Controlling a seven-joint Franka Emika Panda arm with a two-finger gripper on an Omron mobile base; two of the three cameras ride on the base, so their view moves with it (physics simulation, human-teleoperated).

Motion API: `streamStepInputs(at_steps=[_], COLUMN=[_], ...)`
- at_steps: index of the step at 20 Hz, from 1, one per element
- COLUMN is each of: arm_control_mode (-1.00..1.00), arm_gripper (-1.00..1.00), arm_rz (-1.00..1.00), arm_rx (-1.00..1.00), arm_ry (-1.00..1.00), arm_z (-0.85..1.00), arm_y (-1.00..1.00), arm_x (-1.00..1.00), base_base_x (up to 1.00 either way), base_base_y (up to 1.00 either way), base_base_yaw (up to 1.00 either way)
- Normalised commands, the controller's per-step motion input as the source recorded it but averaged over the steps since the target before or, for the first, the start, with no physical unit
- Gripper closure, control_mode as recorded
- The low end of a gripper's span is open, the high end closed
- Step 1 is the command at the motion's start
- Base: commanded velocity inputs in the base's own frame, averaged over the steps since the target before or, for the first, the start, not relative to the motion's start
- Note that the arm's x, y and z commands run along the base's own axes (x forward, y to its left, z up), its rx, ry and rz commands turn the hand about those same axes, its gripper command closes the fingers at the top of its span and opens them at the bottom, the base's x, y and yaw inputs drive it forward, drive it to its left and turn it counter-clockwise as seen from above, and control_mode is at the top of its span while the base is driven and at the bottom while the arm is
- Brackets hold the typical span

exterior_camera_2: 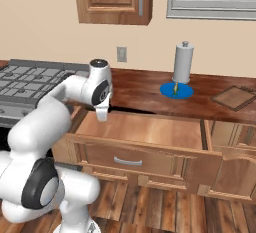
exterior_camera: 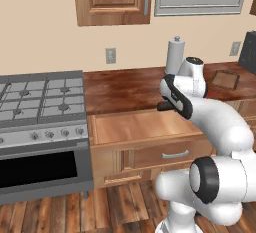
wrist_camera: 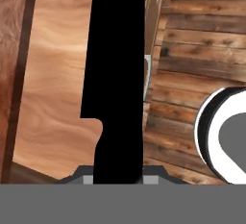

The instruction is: Pick up the knife from the drawer and place it on the cutting board. Then place the meat from the plate to the cutting board.

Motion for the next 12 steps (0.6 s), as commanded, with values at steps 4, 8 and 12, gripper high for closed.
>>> streamStepInputs(at_steps=[4,8,12], arm_control_mode=[-1.0,-1.0,-1.0], arm_gripper=[1.0,1.0,1.0], arm_rz=[-0.07,-0.1,-0.08], arm_rx=[0.04,0.02,0.0], arm_ry=[0.01,0.0,-0.03], arm_z=[0.4,0.27,0.34], arm_y=[-0.02,-0.25,-0.14], arm_x=[-0.52,-0.66,-0.61], base_base_x=[0.0,0.0,0.0], base_base_y=[0.0,0.0,0.0], base_base_yaw=[0.0,0.0,0.0])
